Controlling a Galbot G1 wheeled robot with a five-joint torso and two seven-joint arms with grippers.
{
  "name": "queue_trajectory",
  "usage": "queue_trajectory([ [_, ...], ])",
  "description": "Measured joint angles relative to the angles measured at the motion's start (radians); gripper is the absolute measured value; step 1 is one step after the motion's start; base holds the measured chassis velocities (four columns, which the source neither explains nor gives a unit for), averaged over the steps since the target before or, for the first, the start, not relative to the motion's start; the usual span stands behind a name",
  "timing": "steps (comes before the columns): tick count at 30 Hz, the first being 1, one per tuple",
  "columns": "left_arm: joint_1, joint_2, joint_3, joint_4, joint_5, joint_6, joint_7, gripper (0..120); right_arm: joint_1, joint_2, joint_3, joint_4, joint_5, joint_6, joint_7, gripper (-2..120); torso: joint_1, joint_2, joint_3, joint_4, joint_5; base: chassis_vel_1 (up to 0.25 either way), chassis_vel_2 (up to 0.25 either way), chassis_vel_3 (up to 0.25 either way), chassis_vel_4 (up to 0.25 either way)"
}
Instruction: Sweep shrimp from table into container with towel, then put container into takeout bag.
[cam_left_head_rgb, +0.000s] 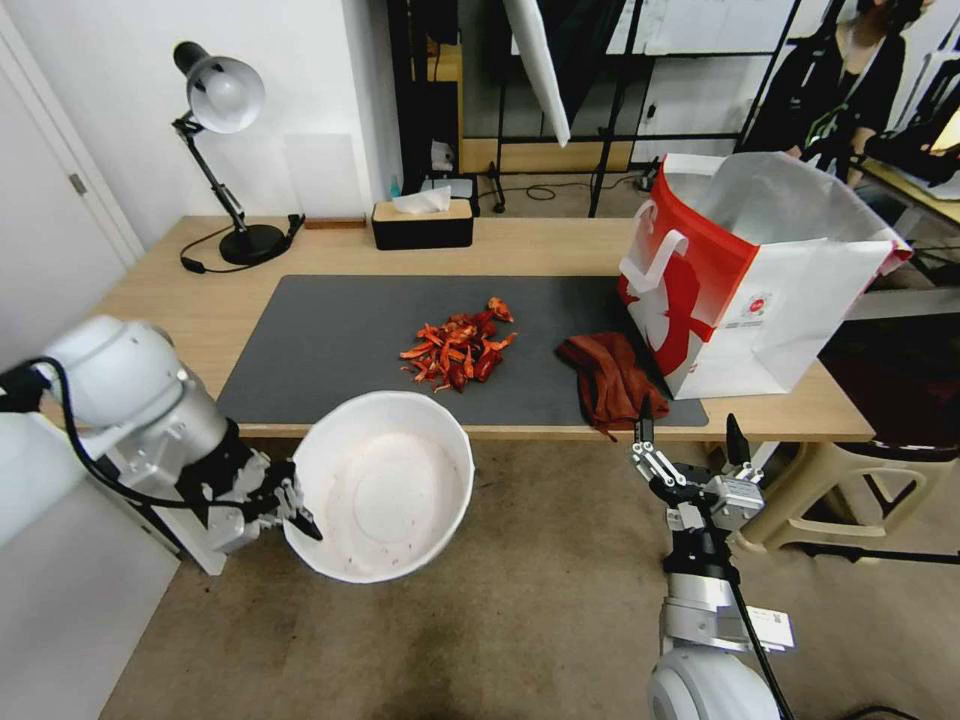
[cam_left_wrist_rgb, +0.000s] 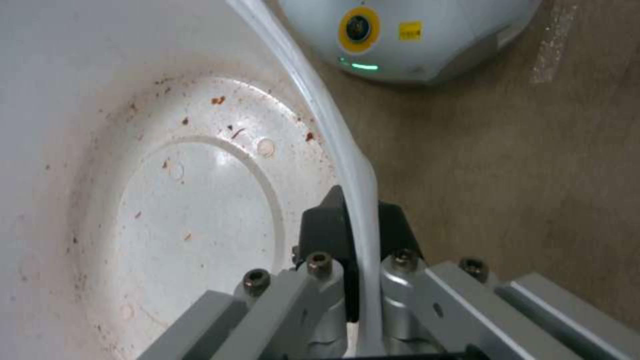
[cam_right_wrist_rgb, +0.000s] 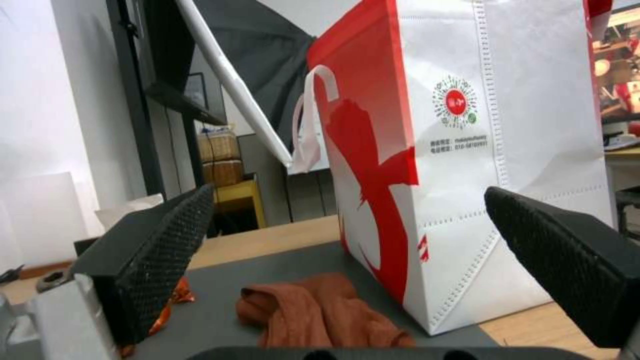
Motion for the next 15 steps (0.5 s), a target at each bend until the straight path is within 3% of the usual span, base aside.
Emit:
queue_trajectory([
  [2, 0.049, -0.018, -0.035, 0.004, 0.016, -0.010, 0.001, 0, -0.001, 0.001, 0.000, -0.001, -0.003, 0.000, 0.000, 100, 0.000, 0.000, 0.000, 0.0003, 0.0000, 0.000, 0.000, 0.000, 0.000],
  [5, 0.074, -0.033, -0.049, 0.009, 0.030, -0.019, 0.001, 0, -0.003, 0.004, -0.001, -0.003, -0.007, 0.000, 0.000, 100, 0.000, 0.000, 0.000, 0.0002, 0.0000, 0.000, 0.000, 0.000, 0.000],
  [15, 0.130, -0.092, -0.062, 0.036, 0.083, -0.057, 0.001, 0, -0.002, 0.008, 0.000, -0.006, -0.011, -0.003, 0.001, 100, 0.000, 0.000, 0.000, 0.0002, 0.0001, 0.000, 0.000, 0.000, 0.000],
])
